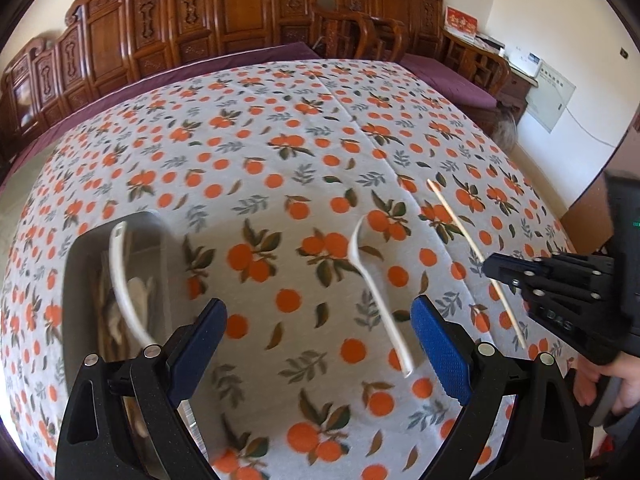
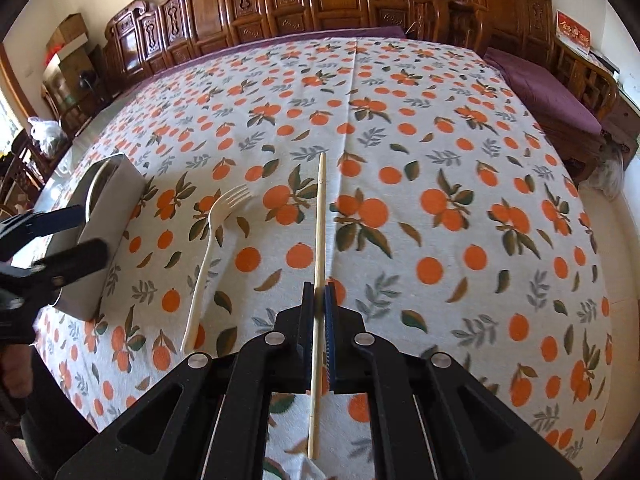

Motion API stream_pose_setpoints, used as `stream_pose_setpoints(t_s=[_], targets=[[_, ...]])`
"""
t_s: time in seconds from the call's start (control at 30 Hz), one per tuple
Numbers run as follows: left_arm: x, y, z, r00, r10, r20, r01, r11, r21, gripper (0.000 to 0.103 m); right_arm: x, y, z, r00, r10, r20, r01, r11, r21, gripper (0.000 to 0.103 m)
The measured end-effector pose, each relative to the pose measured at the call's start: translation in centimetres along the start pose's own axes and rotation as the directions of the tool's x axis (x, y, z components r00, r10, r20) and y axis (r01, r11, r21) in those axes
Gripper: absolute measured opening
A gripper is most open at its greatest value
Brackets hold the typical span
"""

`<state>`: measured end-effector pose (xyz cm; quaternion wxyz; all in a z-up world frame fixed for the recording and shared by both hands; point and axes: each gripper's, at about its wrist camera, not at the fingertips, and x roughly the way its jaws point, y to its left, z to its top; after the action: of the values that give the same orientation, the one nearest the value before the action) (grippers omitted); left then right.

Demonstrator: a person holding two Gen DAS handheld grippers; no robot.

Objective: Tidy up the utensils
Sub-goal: 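Move the left tool to the white plastic fork on the cloth and close on it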

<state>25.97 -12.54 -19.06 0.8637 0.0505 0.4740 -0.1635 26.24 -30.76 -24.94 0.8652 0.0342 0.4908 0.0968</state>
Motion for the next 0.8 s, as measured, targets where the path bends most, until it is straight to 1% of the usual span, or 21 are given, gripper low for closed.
stream_pose_setpoints(t_s=[0.1, 0.13, 0.17, 0.2, 0.27, 0.3, 0.37, 0.47, 0.53, 0.6, 0.7, 0.77, 0.8], targets=[[1.4, -1.3, 0.3, 1.000, -0.004, -0.016, 0.004, 1.000, 0.020, 0.089, -0.6, -0.6, -0.3, 1.000, 0.003, 0.010, -0.003, 1.000, 0.006, 0.006], [1.7, -1.7, 0.5, 1.000, -0.003, -0.021, 0.003, 1.000, 0.025, 0.086, -0.8, -0.8, -0.4, 1.000, 0.007, 0.012, -0.007, 1.000, 0.010, 0.006], [2.1, -2.0, 0.5, 1.000, -0.004, -0.028, 0.005, 1.000, 0.030, 0.079, -0.8, -0.9, -0.4, 1.000, 0.009, 0.014, -0.009, 1.000, 0.012, 0.006], [2.6, -2.3, 0.7, 0.999, -0.006, -0.039, 0.008, 0.999, 0.036, 0.075, -0.9, -1.0, -0.5, 1.000, 0.010, 0.015, -0.011, 1.000, 0.014, 0.006], [3.4, -2.9, 0.9, 0.998, -0.012, -0.060, 0.015, 0.999, 0.043, 0.059, -1.0, -1.2, -0.6, 1.000, 0.013, 0.016, -0.013, 1.000, 0.017, 0.006], [4.0, -3.1, 1.1, 0.997, -0.023, -0.077, 0.026, 0.999, 0.043, 0.056, -1.0, -1.2, -0.6, 1.000, 0.014, 0.017, -0.014, 1.000, 0.019, 0.006], [4.9, -3.5, 1.4, 0.994, -0.036, -0.100, 0.040, 0.998, 0.039, 0.046, -1.0, -1.3, -0.7, 1.000, 0.014, 0.017, -0.014, 1.000, 0.022, 0.006], [6.0, -4.0, 1.6, 0.991, -0.033, -0.129, 0.039, 0.998, 0.042, 0.038, -1.0, -1.4, -0.9, 1.000, 0.016, 0.016, -0.017, 0.999, 0.027, 0.006], [6.7, -4.2, 1.5, 0.988, -0.032, -0.152, 0.038, 0.998, 0.040, 0.036, -1.1, -1.4, -1.1, 1.000, 0.018, 0.015, -0.018, 0.999, 0.028, 0.006], [7.2, -4.3, 1.3, 0.985, -0.034, -0.169, 0.041, 0.998, 0.039, 0.031, -1.1, -1.4, -1.1, 1.000, 0.018, 0.015, -0.019, 0.999, 0.028, 0.006], [7.6, -4.1, 0.8, 0.980, -0.043, -0.194, 0.048, 0.999, 0.024, 0.022, -1.2, -1.3, -1.4, 1.000, 0.019, 0.014, -0.019, 0.999, 0.027, 0.006], [7.7, -3.9, 0.5, 0.977, -0.051, -0.205, 0.055, 0.998, 0.013, 0.009, -1.2, -1.1, -1.5, 1.000, 0.019, 0.014, -0.019, 1.000, 0.025, 0.006], [7.7, -3.7, 0.3, 0.976, -0.059, -0.209, 0.061, 0.998, 0.003, 0.009, -1.3, -1.1, -1.5, 1.000, 0.019, 0.014, -0.020, 1.000, 0.024, 0.006]])
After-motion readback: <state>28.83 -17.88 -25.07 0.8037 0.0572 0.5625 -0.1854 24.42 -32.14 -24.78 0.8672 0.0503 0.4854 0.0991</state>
